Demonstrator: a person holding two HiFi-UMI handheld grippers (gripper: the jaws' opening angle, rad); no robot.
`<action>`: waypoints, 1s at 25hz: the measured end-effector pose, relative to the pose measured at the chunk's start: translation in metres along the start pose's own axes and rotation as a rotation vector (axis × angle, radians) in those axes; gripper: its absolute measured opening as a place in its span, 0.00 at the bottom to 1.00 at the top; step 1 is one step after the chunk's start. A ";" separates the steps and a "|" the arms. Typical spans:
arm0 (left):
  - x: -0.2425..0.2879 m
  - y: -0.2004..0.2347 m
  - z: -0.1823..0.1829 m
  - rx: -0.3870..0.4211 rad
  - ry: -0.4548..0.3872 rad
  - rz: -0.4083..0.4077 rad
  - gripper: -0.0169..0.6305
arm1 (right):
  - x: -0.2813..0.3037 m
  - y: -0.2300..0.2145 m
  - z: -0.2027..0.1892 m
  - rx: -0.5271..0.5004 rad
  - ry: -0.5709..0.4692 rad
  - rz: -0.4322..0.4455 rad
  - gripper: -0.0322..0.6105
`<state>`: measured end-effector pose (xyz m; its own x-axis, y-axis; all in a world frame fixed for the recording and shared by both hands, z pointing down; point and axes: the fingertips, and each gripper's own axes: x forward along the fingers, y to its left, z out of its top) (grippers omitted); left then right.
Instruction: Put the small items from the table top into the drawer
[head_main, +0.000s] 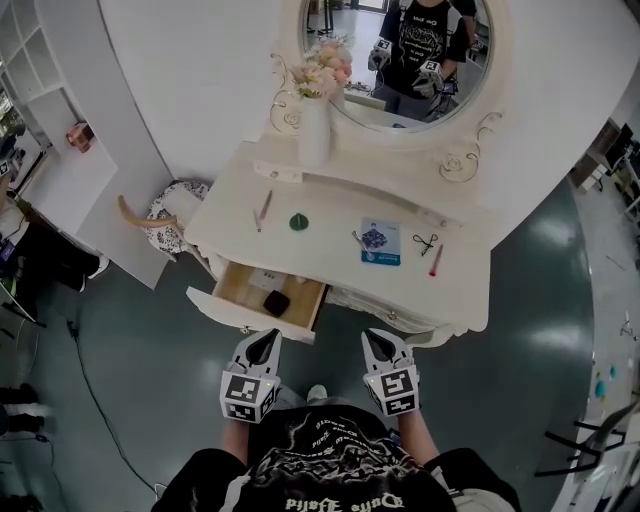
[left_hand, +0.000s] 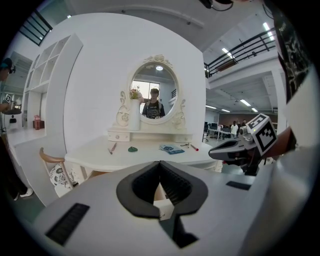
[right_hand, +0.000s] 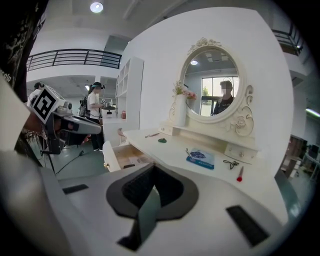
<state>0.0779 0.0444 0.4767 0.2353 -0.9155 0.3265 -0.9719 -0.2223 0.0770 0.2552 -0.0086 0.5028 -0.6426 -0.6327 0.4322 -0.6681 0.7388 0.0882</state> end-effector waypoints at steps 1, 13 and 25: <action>0.002 0.001 0.002 0.003 -0.002 0.001 0.05 | 0.001 0.000 0.001 0.006 0.001 0.003 0.07; 0.014 0.020 0.005 -0.008 -0.011 0.015 0.05 | 0.022 -0.001 0.010 0.004 0.016 0.014 0.07; 0.033 0.084 0.015 -0.031 0.002 0.030 0.05 | 0.081 0.008 0.040 0.017 0.027 0.031 0.07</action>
<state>0.0036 -0.0095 0.4795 0.2063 -0.9209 0.3307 -0.9781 -0.1844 0.0965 0.1830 -0.0638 0.5027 -0.6526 -0.6033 0.4584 -0.6548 0.7535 0.0595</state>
